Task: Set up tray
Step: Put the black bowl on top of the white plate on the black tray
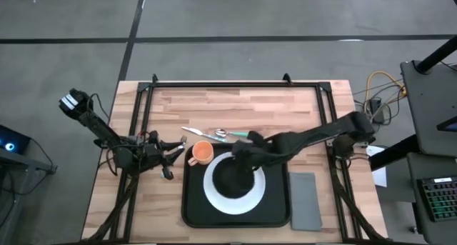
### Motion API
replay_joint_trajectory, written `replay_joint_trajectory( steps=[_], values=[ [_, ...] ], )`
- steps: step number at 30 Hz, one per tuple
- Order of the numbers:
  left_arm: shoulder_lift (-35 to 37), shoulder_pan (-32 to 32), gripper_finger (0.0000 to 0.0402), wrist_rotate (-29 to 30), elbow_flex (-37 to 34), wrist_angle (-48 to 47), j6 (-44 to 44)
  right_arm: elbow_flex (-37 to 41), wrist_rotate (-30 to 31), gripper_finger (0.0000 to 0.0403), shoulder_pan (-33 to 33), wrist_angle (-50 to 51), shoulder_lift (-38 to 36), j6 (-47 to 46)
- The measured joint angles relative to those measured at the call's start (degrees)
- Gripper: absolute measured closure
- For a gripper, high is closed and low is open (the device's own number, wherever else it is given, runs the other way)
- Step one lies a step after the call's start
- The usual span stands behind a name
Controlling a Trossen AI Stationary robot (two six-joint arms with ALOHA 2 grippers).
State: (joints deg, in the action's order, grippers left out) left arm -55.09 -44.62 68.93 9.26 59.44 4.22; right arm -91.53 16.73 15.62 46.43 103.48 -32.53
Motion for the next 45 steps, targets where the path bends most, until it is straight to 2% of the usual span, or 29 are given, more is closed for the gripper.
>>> replay_joint_trajectory(
  steps=[5, 11, 17, 21, 28, 35, 45],
  values=[
    [0.0, 0.0, 0.0308, 0.0, 0.0, -1.5, -0.5, 0.5, -1.1, 0.0395, -0.1, -2.5, 6.6, 1.9],
    [0.0, -0.1, 0.0308, 0.0, 0.0, -1.6, -0.5, 2.2, -1.1, 0.0395, -0.1, -4.5, 9.4, 2.8],
    [0.0, -0.1, 0.0308, -1.3, 0.0, -1.8, -0.5, 9.0, -1.7, 0.0395, -0.9, -11.6, 6.0, 2.6],
    [0.0, -0.1, 0.0308, -1.4, 0.0, -1.7, -0.5, 14.1, -4.1, 0.0395, -2.1, -17.0, 3.7, 2.1],
    [0.0, 0.0, 0.0308, -1.5, 0.0, -1.8, -0.5, 20.1, -5.2, 0.0395, -3.3, -23.8, 3.5, 0.7],
    [0.0, 0.0, 0.0308, -1.5, 0.0, -1.9, -0.5, 21.0, -4.8, 0.0390, -3.1, -24.4, 3.2, 1.7],
    [0.0, 0.0, 0.0308, -1.5, 0.0, -1.8, -0.5, 21.0, -4.0, 0.0349, -2.9, -23.3, -0.3, 4.5]
  ],
)
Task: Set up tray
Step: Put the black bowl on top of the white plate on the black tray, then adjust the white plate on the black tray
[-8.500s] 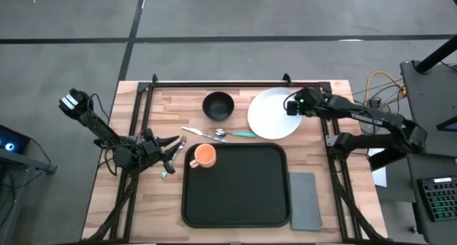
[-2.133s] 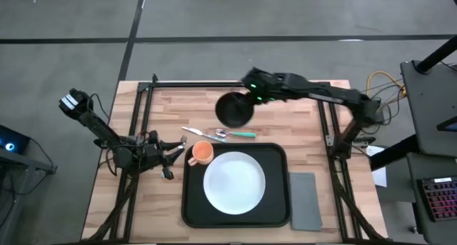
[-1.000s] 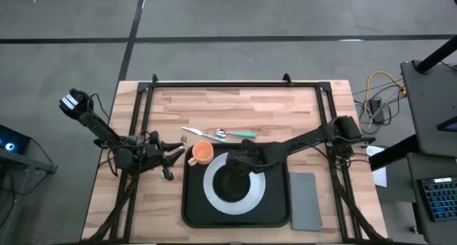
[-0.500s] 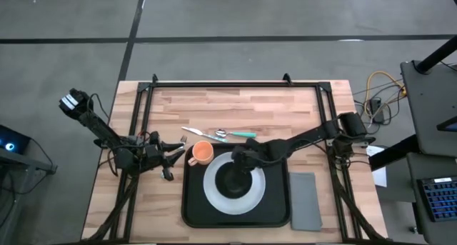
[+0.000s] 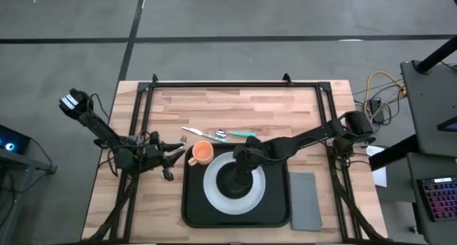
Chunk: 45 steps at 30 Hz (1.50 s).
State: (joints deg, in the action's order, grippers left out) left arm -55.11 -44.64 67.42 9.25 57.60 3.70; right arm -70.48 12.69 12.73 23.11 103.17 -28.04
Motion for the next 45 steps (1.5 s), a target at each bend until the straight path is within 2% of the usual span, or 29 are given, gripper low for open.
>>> replay_joint_trajectory(
  steps=[4, 9, 13, 16, 19, 24, 27, 36, 45],
  values=[
    [0.0, 0.0, 0.0308, 0.0, 0.0, 0.0, 0.0, -0.2, 5.9, 0.0336, 0.1, 3.6, -3.0, 0.6],
    [0.0, 0.0, 0.0308, 0.0, 0.0, 0.0, 0.0, 2.4, 16.0, 0.0320, 2.6, 11.4, -10.3, -6.0],
    [0.0, 0.0, 0.0308, 0.0, 0.0, 0.0, -0.8, 10.1, 15.1, 0.0308, 6.4, 16.6, -14.9, -15.9],
    [0.0, 0.0, 0.0308, 0.0, 0.0, 0.0, -0.8, 16.1, 14.6, 0.0297, 8.0, 15.1, -17.1, -21.8],
    [0.0, 0.0, 0.0308, 0.0, 0.0, 0.0, -0.9, 20.0, 13.6, 0.0288, 8.6, 13.5, -17.2, -25.4],
    [0.0, 0.0, 0.0308, -1.0, 0.0, 0.0, -1.5, 23.2, 12.8, 0.0286, 9.0, 8.4, -16.7, -25.9],
    [0.0, 0.0, 0.0308, -1.5, 0.0, 0.0, -1.5, 24.0, 12.1, 0.0293, 9.0, 4.9, -15.9, -25.5],
    [0.0, 0.0, 0.0308, -1.6, 0.1, 0.0, -1.6, 24.0, 10.6, 0.0303, 9.2, 4.3, -10.2, -25.5],
    [0.0, 0.0, 0.0308, -1.6, 0.1, 0.0, -1.6, 19.5, 9.6, 0.0294, 9.2, 0.1, -5.8, -21.9]
  ],
)
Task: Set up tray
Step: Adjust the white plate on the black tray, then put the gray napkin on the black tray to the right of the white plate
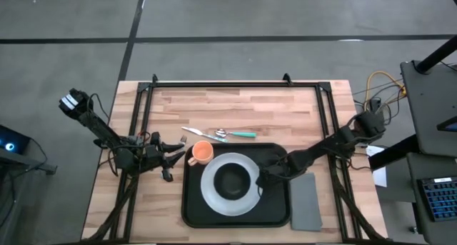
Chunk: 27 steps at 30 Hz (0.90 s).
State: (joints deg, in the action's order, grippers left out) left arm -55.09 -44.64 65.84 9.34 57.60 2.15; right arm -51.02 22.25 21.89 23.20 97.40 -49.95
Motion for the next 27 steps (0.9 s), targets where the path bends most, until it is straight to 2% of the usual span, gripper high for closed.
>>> replay_joint_trajectory(
  steps=[8, 13, 19, 24, 27],
  values=[
    [0.0, 0.0, 0.0308, -0.1, 0.0, 0.0, -0.4, -2.1, 0.6, 0.0304, -0.1, 2.5, 0.4, 3.1],
    [0.0, 0.0, 0.0308, -1.1, 0.0, 0.0, -0.6, -2.1, 8.6, 0.0302, -0.2, 15.3, -3.5, -3.1],
    [0.0, 0.0, 0.0308, -1.3, 0.0, 0.0, -0.6, -3.2, 9.5, 0.0277, 1.8, 20.4, -10.4, -11.3],
    [0.0, 0.0, 0.0308, -1.3, 0.0, 0.0, -0.4, -3.2, 9.6, 0.0251, 5.4, 22.1, -13.8, -11.2],
    [0.0, 0.0, 0.0308, -1.3, 0.0, 0.0, -0.4, -3.2, 7.9, 0.0237, 7.0, 22.5, -15.1, -6.0]
  ],
)
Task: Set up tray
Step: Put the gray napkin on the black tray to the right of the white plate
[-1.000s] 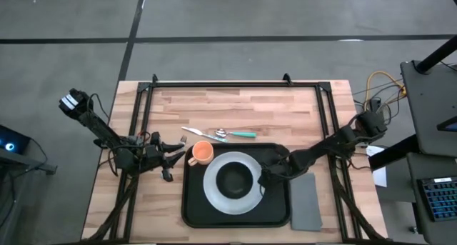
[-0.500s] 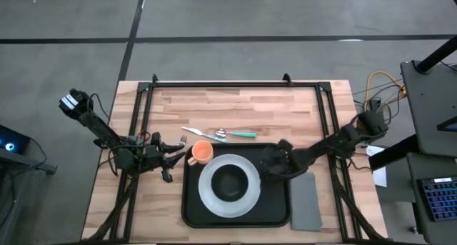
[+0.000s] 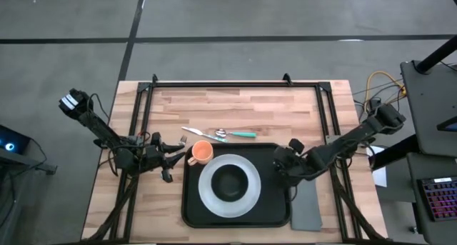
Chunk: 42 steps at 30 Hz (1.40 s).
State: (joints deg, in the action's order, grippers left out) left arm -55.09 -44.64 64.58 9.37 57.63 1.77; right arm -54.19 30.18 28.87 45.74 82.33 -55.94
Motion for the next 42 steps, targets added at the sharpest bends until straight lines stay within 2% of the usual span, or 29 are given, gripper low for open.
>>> replay_joint_trajectory(
  steps=[5, 12, 20, 25, 36, 42],
  values=[
    [0.0, 0.0, 0.0308, 0.0, 0.0, 0.0, 0.0, 0.1, -4.3, 0.0221, 0.9, 1.0, -1.9, 7.6],
    [0.0, 0.0, 0.0308, 0.0, 0.0, 0.0, 0.0, 0.4, -12.3, 0.0218, 0.9, 3.3, -2.0, 11.4],
    [0.0, 0.0, 0.0308, 0.0, 0.0, 0.0, 0.0, 1.0, -14.9, 0.0218, 1.3, 11.0, -1.6, 14.5],
    [0.0, 0.0, 0.0308, -0.1, 0.0, 0.0, 0.0, 3.1, -19.7, 0.0218, 1.3, 11.3, -1.6, 17.8],
    [0.0, 0.0, 0.0308, -0.2, 0.0, 0.0, -0.3, 11.6, -22.3, 0.0219, 1.3, 10.8, -2.0, 17.0],
    [0.0, 0.0, 0.0308, -0.2, 0.0, 0.0, -0.8, 13.5, -28.2, 0.0220, 1.8, 7.4, -2.1, 15.5]
  ],
)
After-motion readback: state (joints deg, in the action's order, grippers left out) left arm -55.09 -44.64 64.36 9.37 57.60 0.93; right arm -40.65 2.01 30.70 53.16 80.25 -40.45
